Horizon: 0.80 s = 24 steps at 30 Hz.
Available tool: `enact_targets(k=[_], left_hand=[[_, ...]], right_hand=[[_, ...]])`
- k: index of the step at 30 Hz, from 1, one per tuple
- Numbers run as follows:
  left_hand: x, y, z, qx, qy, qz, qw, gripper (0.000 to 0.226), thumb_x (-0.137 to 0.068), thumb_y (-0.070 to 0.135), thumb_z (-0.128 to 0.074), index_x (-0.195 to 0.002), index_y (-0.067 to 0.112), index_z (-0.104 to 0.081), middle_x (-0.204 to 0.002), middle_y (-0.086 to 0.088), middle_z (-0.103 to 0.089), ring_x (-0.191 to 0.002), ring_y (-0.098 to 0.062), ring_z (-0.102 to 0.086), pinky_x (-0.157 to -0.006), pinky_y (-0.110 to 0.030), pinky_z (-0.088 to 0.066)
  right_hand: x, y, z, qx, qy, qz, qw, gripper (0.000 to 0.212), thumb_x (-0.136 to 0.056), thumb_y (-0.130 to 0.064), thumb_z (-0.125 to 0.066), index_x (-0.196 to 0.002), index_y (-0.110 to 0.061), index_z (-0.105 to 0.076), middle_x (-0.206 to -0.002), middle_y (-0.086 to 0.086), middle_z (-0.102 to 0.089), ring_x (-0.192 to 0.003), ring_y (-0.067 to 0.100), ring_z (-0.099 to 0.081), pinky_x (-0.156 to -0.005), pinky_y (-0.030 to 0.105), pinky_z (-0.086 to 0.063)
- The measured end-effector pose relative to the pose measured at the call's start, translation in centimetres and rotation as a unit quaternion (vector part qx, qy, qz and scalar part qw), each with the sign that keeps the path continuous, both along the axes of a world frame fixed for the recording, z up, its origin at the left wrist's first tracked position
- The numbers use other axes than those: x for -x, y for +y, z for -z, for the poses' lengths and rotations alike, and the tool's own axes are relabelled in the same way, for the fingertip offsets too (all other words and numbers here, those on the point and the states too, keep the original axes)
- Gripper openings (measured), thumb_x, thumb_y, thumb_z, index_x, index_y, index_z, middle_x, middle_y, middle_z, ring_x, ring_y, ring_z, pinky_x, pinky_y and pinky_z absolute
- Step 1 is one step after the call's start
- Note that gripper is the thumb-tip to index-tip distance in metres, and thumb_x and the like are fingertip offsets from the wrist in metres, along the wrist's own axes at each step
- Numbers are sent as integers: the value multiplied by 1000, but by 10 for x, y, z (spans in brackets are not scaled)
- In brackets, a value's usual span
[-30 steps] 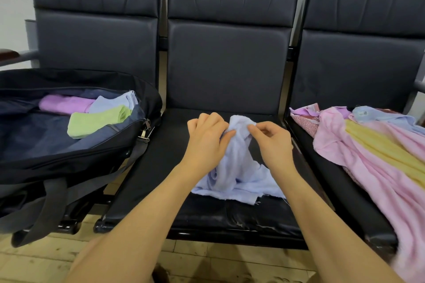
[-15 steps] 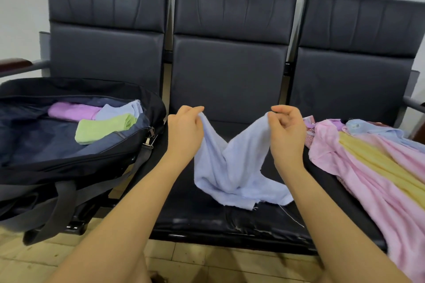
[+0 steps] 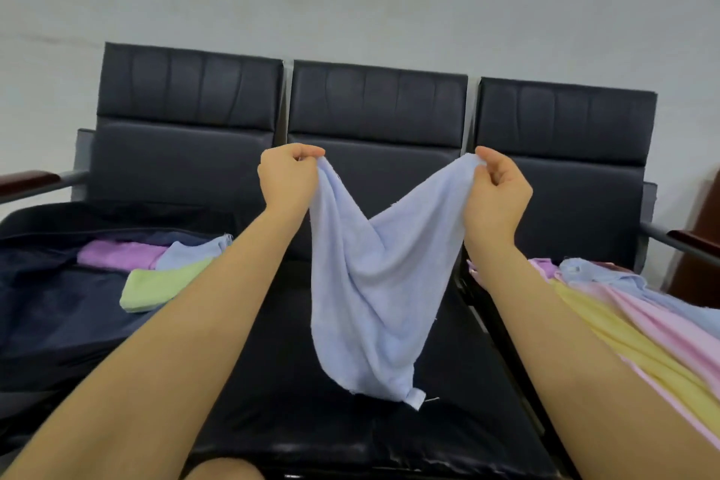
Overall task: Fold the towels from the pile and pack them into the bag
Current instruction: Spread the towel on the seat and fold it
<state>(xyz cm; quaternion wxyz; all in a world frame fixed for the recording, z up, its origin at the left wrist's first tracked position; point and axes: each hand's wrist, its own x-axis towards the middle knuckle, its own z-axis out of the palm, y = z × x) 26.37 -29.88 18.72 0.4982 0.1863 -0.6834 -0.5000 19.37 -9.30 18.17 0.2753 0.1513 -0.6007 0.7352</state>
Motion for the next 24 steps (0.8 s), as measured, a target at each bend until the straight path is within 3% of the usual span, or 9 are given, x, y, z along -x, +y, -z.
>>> enact_targets(k=[5,8,10,12,14,17,20,22,24], left_hand=[[7,-12,-12,-69,12,9,997,42,-90,-3,-42,-100,23,-74,-108,0,-68,-74,-7,-56,-72,-25,-50],[5,-14,-13,-94,23,42,994,45,-93,-2,-41,-121,23,-66,-125,1,-62,-83,-10,-57,-80,-25,-47],[4,-15,-12,-96,27,70,993,55,-90,-7,-37,-130,24,-59,-135,6,-54,-104,-13,-55,-85,-21,-43],[4,-16,-11,-107,26,76,991,56,-86,-4,-42,-128,28,-60,-125,13,-60,-119,-17,-52,-96,-23,-41],[6,-18,-10,-129,31,46,990,42,-85,9,-55,-118,32,-66,-106,19,-67,-114,-18,-56,-103,-32,-41],[7,-17,-5,-145,51,6,988,30,-87,8,-60,-112,20,-71,-111,6,-69,-104,-16,-62,-92,-27,-47],[5,-14,4,-128,40,-17,991,40,-86,-5,-48,-109,16,-72,-116,-3,-67,-106,-23,-61,-92,-31,-49],[8,-17,11,-124,12,-22,992,50,-85,-10,-39,-113,17,-70,-124,-5,-62,-113,-26,-56,-95,-33,-47],[9,-19,18,-117,-15,-22,993,53,-86,-11,-37,-118,17,-68,-130,-6,-58,-116,-29,-54,-94,-33,-46]], right_hand=[[13,5,-15,39,-16,0,999,37,-93,2,-40,-115,-12,-67,-93,-14,-63,-70,-11,-58,-64,4,-44],[18,11,-19,43,-27,3,999,43,-92,5,-37,-122,-11,-64,-94,-10,-63,-63,-2,-53,-60,4,-44],[18,14,-21,22,-27,-8,999,51,-87,8,-37,-131,-11,-56,-116,4,-63,-76,6,-53,-76,12,-50],[19,17,-20,-12,-27,-12,1000,61,-83,10,-37,-140,-11,-46,-138,7,-51,-105,16,-53,-102,31,-45],[22,19,-19,-42,-19,1,999,61,-84,10,-38,-141,-10,-43,-144,5,-42,-126,18,-45,-107,27,-37],[28,21,-14,-82,-6,52,995,47,-90,2,-45,-136,-9,-49,-134,6,-45,-119,15,-47,-92,14,-35],[36,24,-3,-112,-5,67,991,30,-92,-5,-50,-119,-8,-63,-118,6,-55,-102,14,-54,-71,2,-37],[39,25,6,-124,-10,70,990,21,-92,-9,-51,-104,-10,-69,-108,9,-63,-93,17,-58,-65,6,-39],[40,26,14,-120,-24,68,990,20,-93,-12,-51,-99,-13,-70,-101,7,-66,-91,19,-60,-72,21,-46]])
